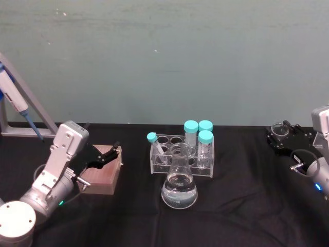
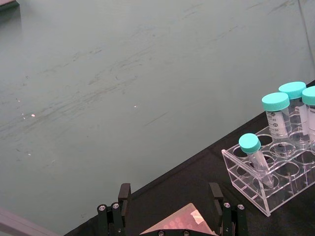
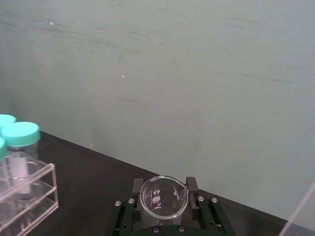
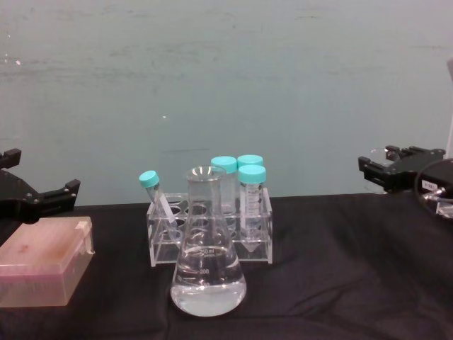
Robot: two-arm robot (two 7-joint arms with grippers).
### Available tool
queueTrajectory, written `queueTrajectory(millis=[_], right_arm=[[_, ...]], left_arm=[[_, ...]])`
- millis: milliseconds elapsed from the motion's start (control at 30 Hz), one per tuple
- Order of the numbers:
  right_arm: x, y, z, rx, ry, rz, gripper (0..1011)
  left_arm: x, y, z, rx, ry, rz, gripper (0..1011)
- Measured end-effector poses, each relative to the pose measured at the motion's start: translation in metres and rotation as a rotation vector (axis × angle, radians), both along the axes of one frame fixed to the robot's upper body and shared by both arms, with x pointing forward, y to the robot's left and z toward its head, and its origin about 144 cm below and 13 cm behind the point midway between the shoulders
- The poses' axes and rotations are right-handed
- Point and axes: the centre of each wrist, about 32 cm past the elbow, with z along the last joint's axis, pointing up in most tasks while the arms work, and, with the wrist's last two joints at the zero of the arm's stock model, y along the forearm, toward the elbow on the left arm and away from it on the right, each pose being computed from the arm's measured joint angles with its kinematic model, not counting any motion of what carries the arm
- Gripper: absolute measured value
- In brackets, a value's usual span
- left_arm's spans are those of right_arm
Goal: Place the experimental apparatus aside using one hand.
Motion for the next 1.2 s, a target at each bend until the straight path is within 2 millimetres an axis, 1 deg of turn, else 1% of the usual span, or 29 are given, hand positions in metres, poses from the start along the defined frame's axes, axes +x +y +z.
queueTrajectory(millis=[200, 600, 900, 1200], right_arm=[[0.0, 0.004, -0.001, -0.001, 0.002, -0.064, 527], [0.002, 0.014, -0.007, -0.012, -0.024, -0.139, 527], [0.005, 0.018, -0.014, -0.026, -0.04, -0.183, 527], [0.005, 0.02, -0.016, -0.019, -0.03, -0.245, 527]], left_arm=[[0.0, 0.0, 0.0, 0.0, 0.0, 0.0, 1000], [0.0, 0.0, 0.0, 0.0, 0.0, 0.0, 1000], [0.0, 0.0, 0.0, 0.0, 0.0, 0.0, 1000], [0.0, 0.0, 0.0, 0.0, 0.0, 0.0, 1000]])
